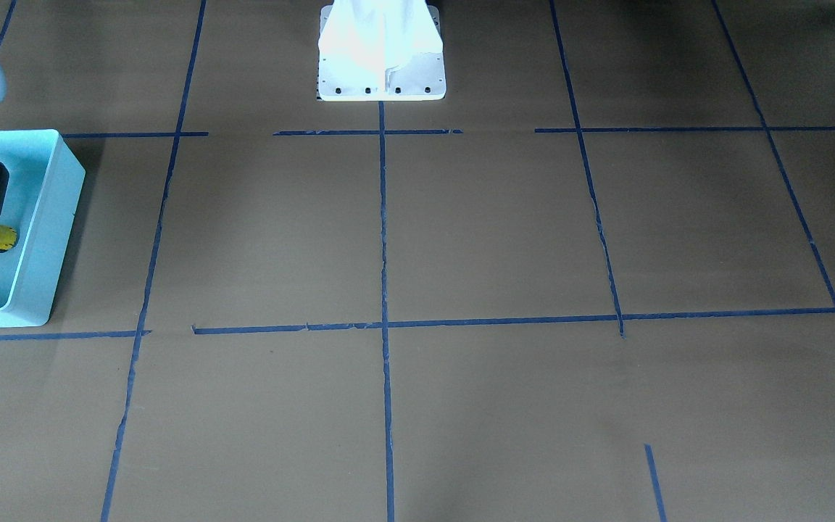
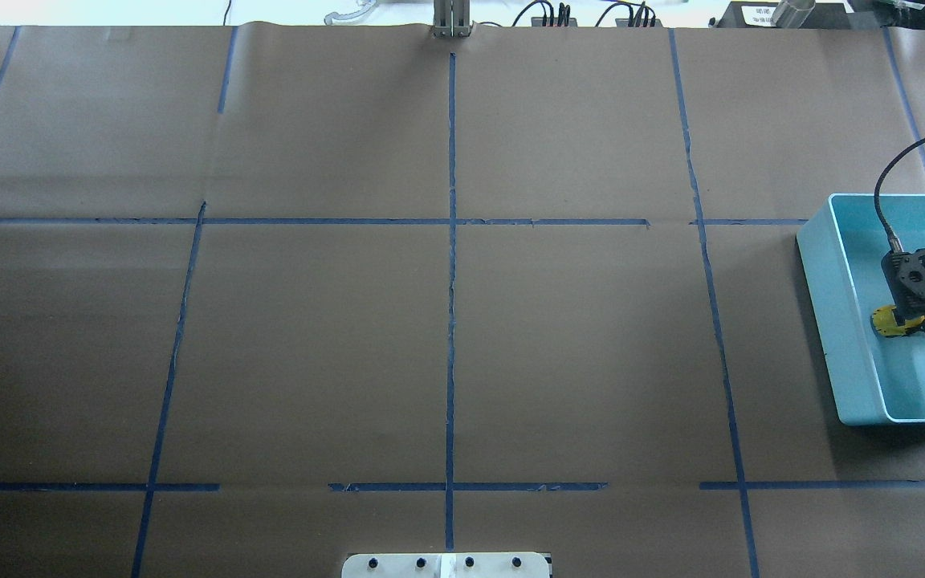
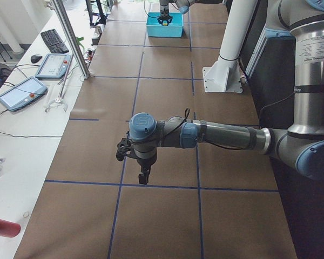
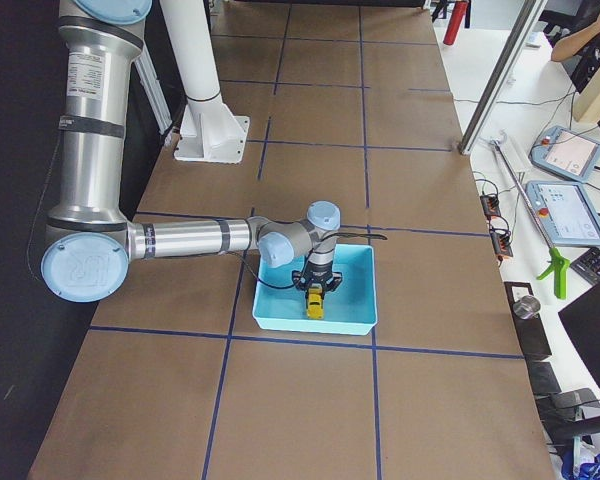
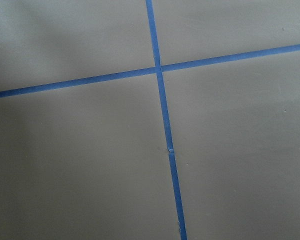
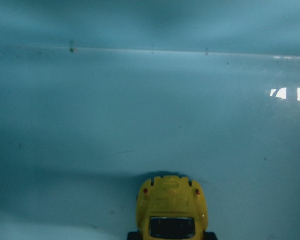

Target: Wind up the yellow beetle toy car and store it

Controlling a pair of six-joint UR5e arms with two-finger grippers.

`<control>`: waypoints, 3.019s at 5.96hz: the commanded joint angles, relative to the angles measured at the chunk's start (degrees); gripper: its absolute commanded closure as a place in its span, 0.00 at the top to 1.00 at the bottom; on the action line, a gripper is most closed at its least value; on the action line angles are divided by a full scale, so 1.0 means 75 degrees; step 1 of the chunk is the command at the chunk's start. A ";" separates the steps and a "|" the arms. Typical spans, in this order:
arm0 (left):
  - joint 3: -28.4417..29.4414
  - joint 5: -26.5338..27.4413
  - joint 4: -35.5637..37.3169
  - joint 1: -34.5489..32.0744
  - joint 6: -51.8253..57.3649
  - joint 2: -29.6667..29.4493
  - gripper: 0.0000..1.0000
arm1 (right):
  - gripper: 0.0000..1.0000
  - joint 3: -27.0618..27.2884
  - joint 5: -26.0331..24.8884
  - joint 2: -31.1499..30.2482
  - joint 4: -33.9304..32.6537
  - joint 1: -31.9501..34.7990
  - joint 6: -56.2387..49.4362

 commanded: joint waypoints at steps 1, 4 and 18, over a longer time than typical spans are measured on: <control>-0.0004 0.0001 -0.0001 0.0000 0.0001 -0.0003 1.00 | 0.71 0.0001 0.0016 0.0013 -0.0011 -0.0046 0.0033; -0.0004 0.0001 -0.0001 0.0000 0.0013 -0.0003 1.00 | 1.00 0.0466 0.0121 -0.0068 -0.0011 0.0036 0.0022; -0.0004 -0.0046 -0.0024 0.0012 0.0024 -0.0061 1.00 | 1.00 0.1631 0.1401 -0.0772 -0.3696 0.4759 0.8283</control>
